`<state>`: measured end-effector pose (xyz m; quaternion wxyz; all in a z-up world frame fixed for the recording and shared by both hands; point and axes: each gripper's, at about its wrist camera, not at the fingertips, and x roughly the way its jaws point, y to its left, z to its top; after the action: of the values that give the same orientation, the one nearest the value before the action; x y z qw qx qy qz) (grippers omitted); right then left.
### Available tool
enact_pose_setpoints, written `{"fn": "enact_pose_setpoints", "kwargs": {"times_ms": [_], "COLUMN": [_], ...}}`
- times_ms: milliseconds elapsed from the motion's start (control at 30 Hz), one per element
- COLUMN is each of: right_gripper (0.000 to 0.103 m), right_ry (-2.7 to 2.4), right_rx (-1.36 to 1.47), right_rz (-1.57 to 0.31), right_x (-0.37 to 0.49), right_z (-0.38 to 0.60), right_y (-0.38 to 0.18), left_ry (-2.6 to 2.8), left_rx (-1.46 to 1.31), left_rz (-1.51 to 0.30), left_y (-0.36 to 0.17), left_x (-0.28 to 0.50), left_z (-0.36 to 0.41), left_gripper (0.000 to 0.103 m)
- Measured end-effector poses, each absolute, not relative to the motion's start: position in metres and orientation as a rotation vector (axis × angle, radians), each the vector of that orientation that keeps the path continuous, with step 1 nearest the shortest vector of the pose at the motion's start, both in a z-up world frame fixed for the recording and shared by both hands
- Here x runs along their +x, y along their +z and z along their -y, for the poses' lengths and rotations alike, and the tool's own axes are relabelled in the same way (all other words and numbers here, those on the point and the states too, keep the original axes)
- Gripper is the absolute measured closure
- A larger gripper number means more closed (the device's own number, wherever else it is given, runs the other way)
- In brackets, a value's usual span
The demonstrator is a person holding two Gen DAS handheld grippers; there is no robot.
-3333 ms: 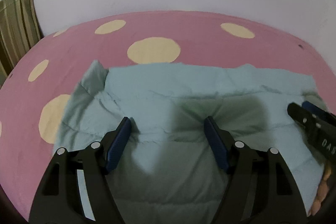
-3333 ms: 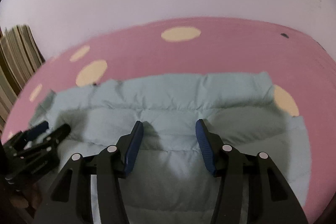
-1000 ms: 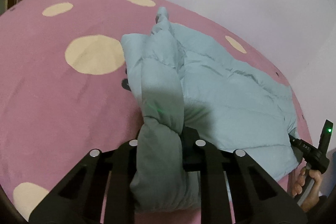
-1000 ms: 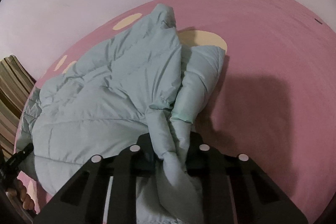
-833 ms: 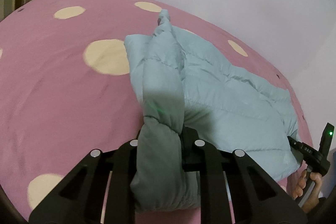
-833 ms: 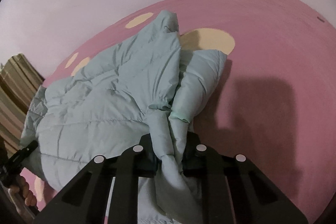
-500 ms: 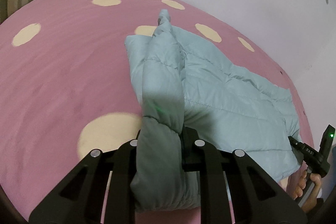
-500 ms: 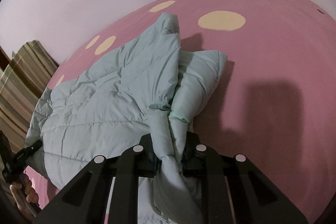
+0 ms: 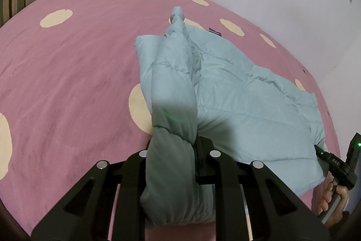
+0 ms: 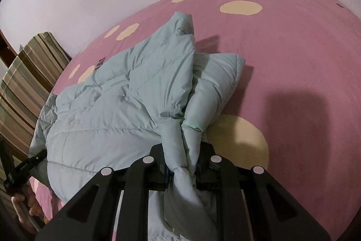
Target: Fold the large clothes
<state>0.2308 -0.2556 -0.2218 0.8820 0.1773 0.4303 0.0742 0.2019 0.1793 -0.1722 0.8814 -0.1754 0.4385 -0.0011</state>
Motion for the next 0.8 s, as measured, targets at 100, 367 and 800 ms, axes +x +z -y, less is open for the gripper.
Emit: {"fn": "enact_pose_setpoints", "kwargs": {"times_ms": [100, 367, 800], "right_gripper": [0.086, 0.077, 0.068], "right_ry": [0.151, 0.119, 0.053], "right_rx": [0.367, 0.335, 0.318], "right_rz": [-0.895, -0.887, -0.847], "right_x": [0.234, 0.228, 0.207], "right_z": [0.256, 0.251, 0.265], "right_y": [-0.224, -0.224, -0.198], "left_ry": [0.004, 0.025, 0.080], "left_rx": [-0.355, -0.354, -0.357], "left_rz": [-0.914, -0.931, -0.928], "left_y": [-0.174, -0.177, -0.171], "left_x": [0.201, 0.202, 0.191], "left_z": [-0.178, -0.180, -0.199], "left_gripper": [0.084, 0.073, 0.040]}}
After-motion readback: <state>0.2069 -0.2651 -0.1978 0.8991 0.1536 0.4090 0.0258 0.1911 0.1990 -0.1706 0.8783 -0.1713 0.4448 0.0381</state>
